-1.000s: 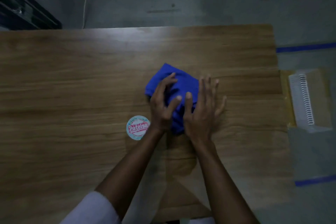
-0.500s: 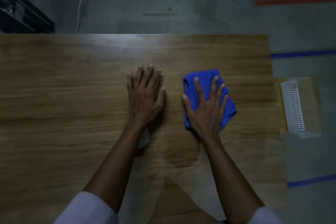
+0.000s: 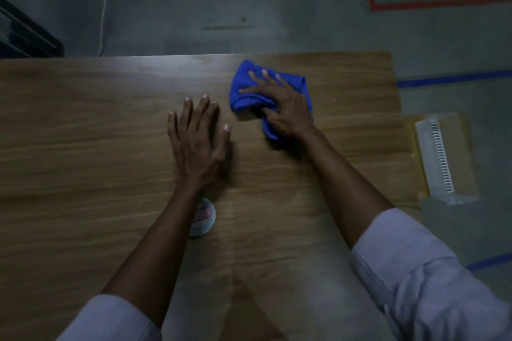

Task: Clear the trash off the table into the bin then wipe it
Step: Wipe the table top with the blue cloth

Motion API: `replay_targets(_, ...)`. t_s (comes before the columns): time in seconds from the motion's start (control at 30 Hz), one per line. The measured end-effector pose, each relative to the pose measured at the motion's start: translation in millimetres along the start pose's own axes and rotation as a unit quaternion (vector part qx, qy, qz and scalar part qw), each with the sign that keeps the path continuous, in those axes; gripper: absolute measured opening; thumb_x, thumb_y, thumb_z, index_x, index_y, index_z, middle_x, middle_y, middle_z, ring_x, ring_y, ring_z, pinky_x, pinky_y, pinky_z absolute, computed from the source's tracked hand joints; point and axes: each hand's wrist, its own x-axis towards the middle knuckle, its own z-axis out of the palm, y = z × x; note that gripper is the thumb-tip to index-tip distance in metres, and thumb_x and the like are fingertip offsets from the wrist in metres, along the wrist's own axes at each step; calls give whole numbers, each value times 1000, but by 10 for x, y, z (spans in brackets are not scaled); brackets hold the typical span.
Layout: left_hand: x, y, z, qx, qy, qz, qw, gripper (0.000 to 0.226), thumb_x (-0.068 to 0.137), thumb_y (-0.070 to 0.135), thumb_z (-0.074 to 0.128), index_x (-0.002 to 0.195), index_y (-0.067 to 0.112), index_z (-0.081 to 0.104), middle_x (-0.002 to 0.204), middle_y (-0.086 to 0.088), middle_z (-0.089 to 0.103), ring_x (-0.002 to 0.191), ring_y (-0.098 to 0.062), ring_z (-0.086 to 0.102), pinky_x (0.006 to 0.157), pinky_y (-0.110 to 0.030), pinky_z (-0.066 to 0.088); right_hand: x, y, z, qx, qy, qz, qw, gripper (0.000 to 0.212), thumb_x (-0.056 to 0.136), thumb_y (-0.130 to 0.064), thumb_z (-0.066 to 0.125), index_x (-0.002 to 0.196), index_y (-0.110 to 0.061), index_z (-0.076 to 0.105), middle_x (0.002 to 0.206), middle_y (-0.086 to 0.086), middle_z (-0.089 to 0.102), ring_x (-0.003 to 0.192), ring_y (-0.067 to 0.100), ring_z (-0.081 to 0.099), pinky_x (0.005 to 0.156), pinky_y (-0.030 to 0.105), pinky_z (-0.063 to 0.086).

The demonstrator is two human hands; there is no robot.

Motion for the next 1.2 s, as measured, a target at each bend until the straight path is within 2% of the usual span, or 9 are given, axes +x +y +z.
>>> replay_targets(0.33, -442, 202, 57, -38, -68, 136, 988, 48, 101, 37, 43, 142, 16, 58, 149, -5, 54, 146, -27, 40, 122, -49, 22, -1163, -282, 77, 61, -59, 76, 993, 62, 63, -6, 61, 119, -26, 76, 142, 0, 62, 140, 9, 43, 122, 30, 31)
replay_targets(0.43, -807, 329, 8, -124, -75, 74, 987, 48, 102, 35, 43, 141, 12, 59, 148, -7, 55, 145, -26, 40, 121, -52, 24, -1594, -449, 107, 127, -78, 138, 979, 58, 64, -14, 67, 121, -21, 75, 132, -6, 67, 128, 3, 51, 110, 25, 39)
replay_targets(0.57, -1261, 434, -143, -162, -44, -5, 986, 45, 102, 34, 47, 138, 11, 61, 142, -8, 60, 141, -26, 44, 120, -52, 26, -2021, -647, -191, 488, 88, 271, 825, 26, 72, -3, 69, 96, -12, 67, 74, -15, 74, 71, -2, 67, 73, 15, 52)
replay_targets(0.63, -1445, 417, -179, -138, -43, -2, 989, 42, 101, 32, 49, 137, 13, 62, 142, -6, 61, 141, -27, 44, 121, -51, 24, -2127, -634, -405, 479, 242, 259, 803, 27, 73, -6, 67, 100, -9, 65, 78, -13, 73, 72, -1, 66, 74, 18, 52)
replay_targets(0.7, -1564, 403, -181, -119, -42, 6, 992, 43, 101, 34, 48, 136, 14, 63, 143, -4, 60, 143, -27, 42, 121, -51, 23, -2122, -560, -581, 373, 296, 215, 853, 29, 87, -8, 66, 116, -8, 63, 93, -8, 70, 84, -3, 65, 82, 20, 51)
replay_targets(0.77, -1614, 404, -145, -107, -33, 16, 994, 45, 99, 37, 47, 134, 14, 64, 144, -5, 59, 144, -28, 41, 121, -51, 24, -1949, -371, -595, 201, 247, 232, 919, 37, 97, -24, 59, 134, -20, 59, 119, -2, 68, 114, 5, 62, 104, 33, 46)
replay_targets(0.87, -1631, 379, -62, -102, 3, 23, 994, 43, 98, 36, 51, 131, 12, 66, 142, -5, 61, 142, -28, 44, 118, -51, 28, -1624, -71, -356, -58, 111, 373, 919, 55, 101, -52, 49, 154, -44, 37, 170, 6, 18, 157, 38, 4, 122, 60, -3)
replay_targets(1.0, -1630, 354, 17, -112, 52, 19, 992, 48, 96, 34, 56, 137, 10, 61, 142, -6, 60, 141, -26, 45, 119, -47, 30, -1198, -149, -1, -180, 56, 201, 961, 54, 102, -53, 47, 154, -48, 34, 170, 7, 18, 158, 35, 7, 125, 54, -1)
replay_targets(1.2, -1669, 350, -21, -172, 59, -28, 983, 59, 100, 34, 52, 149, 2, 45, 157, -14, 41, 150, -30, 31, 124, -44, 23, -1558, -562, 411, -116, -76, -4, 990, 52, 98, -43, 58, 149, -41, 47, 164, 7, 35, 156, 32, 18, 126, 46, 6)
